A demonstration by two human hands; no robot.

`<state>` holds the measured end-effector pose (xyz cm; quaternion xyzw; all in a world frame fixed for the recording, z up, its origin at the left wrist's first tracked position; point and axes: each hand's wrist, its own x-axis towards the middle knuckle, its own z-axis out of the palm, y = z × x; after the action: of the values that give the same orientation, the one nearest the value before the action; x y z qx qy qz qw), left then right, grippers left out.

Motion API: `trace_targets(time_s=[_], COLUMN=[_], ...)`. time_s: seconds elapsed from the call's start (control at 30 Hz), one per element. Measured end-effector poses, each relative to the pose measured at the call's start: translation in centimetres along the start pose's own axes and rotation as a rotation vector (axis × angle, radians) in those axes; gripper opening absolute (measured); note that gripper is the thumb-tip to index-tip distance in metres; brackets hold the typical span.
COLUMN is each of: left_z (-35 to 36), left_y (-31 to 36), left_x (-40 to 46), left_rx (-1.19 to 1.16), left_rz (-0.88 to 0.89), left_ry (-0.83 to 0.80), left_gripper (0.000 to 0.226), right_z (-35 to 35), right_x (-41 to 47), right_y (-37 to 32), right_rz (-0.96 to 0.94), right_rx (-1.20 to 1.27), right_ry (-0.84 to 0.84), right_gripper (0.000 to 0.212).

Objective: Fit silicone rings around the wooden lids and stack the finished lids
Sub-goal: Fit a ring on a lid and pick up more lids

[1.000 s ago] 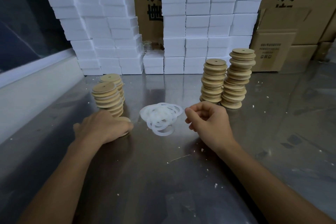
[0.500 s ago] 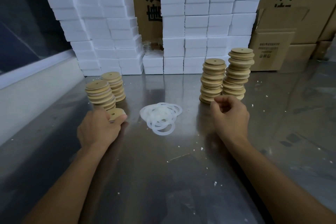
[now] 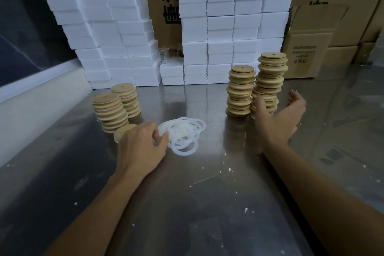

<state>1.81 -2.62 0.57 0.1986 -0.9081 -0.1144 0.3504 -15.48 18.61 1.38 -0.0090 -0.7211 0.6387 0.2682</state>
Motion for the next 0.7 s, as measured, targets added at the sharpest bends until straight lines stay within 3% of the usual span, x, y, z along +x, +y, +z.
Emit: trace_targets(time_s=[0.13,0.27,0.57,0.7], left_z=[0.3,0.4,0.7,0.7], left_y=[0.0,-0.1,-0.2,-0.4], left_x=[0.1,0.3,0.4,0.5], left_rx=[0.012,-0.02,-0.043,-0.09], left_rz=[0.063,0.064,0.106,0.094], left_ry=[-0.068,-0.039,-0.036,-0.032], left_gripper=[0.032,0.036,0.039,0.045], right_z=[0.6,1.3,2.7,3.2], right_x=[0.9,2.2,5.4,7.3], right_y=[0.1,0.5,-1.1,-2.6], right_rz=[-0.184,-0.239,-0.226,-0.203], right_rx=[0.007,0.041,0.106,0.003], right_ry=[0.019,-0.004,0.006,-0.144], right_gripper=[0.064,0.072,0.08,0.075])
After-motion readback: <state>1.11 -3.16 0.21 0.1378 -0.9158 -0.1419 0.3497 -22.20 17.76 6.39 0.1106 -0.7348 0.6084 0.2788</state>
